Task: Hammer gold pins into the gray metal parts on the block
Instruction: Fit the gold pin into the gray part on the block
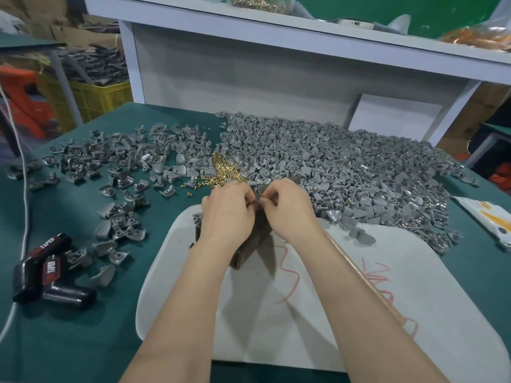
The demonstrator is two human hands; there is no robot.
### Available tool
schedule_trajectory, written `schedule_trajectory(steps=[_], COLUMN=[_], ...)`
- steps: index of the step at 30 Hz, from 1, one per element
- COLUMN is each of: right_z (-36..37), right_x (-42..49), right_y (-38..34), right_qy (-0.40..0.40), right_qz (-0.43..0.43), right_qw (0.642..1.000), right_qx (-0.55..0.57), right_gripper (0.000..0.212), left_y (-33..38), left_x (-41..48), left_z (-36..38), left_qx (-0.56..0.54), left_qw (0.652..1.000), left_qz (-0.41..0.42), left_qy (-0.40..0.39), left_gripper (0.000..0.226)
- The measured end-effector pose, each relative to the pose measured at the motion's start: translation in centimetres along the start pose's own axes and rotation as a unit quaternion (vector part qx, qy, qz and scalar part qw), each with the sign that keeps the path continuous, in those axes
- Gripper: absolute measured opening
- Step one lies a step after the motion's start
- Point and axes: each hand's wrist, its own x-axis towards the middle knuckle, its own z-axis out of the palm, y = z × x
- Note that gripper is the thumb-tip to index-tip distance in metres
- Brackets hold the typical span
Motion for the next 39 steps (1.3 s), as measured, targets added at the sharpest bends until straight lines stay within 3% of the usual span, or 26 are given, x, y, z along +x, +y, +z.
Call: schedule_trajectory(steps=[15, 23, 29, 39], right_z=[-0.9, -1.3, -1.2, -1.2], right_x=[0.4, -0.1, 0.0, 0.2], right_y=[-0.7, 1.4, 0.8, 0.1], right_qy=[-0.037, -0.007, -0.029, -0.035], right_qz=[-0.005, 0.027, -0.041, -0.04], right_qw=[0.998, 0.985, 0.997, 0.998], right_qx=[-0.04, 0.172, 0.054, -0.024], right_gripper=[0.006, 0.02, 0.015, 0.012], left_y=[0.0, -0.1, -0.1, 0.0], left_x=[0.0, 0.0, 0.1, 0.0], left_z=[0.0, 0.2, 0.1, 0.0], left_qx=[0.014, 0.006, 0.004, 0.008], left_qw=[1.0, 1.0, 1.0, 1.0], left_qz=[0.01, -0.008, -0.012, -0.005], left_qy=[-0.002, 0.012, 0.009, 0.0], left_gripper=[0.012, 0.014, 0.011, 0.005])
